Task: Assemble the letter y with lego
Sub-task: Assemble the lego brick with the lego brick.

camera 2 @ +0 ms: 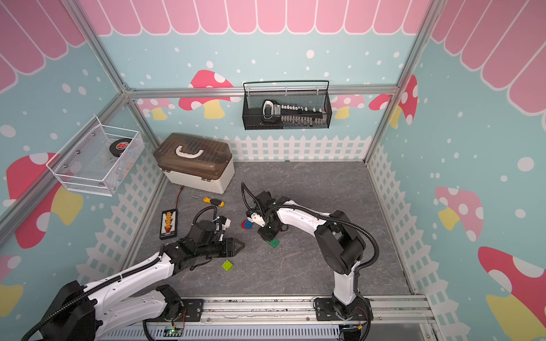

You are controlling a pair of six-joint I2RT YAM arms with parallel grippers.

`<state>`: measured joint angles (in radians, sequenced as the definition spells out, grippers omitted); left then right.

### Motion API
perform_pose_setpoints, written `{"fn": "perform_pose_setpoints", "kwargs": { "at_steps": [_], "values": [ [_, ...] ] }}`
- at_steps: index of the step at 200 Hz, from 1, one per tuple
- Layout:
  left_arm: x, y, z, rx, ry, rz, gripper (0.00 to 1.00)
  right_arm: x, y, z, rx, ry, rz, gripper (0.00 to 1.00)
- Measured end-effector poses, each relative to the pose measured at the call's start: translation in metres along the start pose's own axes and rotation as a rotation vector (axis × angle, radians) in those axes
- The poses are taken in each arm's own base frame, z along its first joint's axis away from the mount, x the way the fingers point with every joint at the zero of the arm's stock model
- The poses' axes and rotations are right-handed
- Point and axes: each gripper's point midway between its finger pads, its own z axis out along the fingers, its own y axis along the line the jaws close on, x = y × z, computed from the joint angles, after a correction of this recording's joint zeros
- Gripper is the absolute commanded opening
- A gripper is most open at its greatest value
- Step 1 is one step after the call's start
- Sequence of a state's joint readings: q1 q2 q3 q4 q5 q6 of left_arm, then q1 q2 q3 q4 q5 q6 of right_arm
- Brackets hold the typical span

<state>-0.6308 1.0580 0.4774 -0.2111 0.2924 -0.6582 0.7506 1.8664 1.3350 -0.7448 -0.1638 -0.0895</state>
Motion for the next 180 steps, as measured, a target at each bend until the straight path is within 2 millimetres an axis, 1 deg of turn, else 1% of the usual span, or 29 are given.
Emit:
{"fn": "perform_pose_setpoints", "kwargs": {
  "at_steps": [66, 85, 121, 180],
  "values": [
    [0.0, 0.001, -0.002, -0.004, -0.009, 0.001, 0.61, -0.005, -0.003, 0.001, 0.018, -0.003, -0.017, 0.27],
    [0.0, 0.002, -0.002, -0.005, -0.01, 0.002, 0.61, -0.006, -0.004, 0.005, 0.017, 0.0, -0.016, 0.27],
    [0.0, 0.002, -0.002, -0.007, -0.011, 0.001, 0.61, -0.01, -0.005, 0.006, 0.022, -0.017, -0.014, 0.27],
    [0.0, 0.005, -0.001, -0.02, -0.014, 0.0, 0.61, -0.011, -0.006, 0.007, 0.027, -0.026, 0.003, 0.27]
  ]
}}
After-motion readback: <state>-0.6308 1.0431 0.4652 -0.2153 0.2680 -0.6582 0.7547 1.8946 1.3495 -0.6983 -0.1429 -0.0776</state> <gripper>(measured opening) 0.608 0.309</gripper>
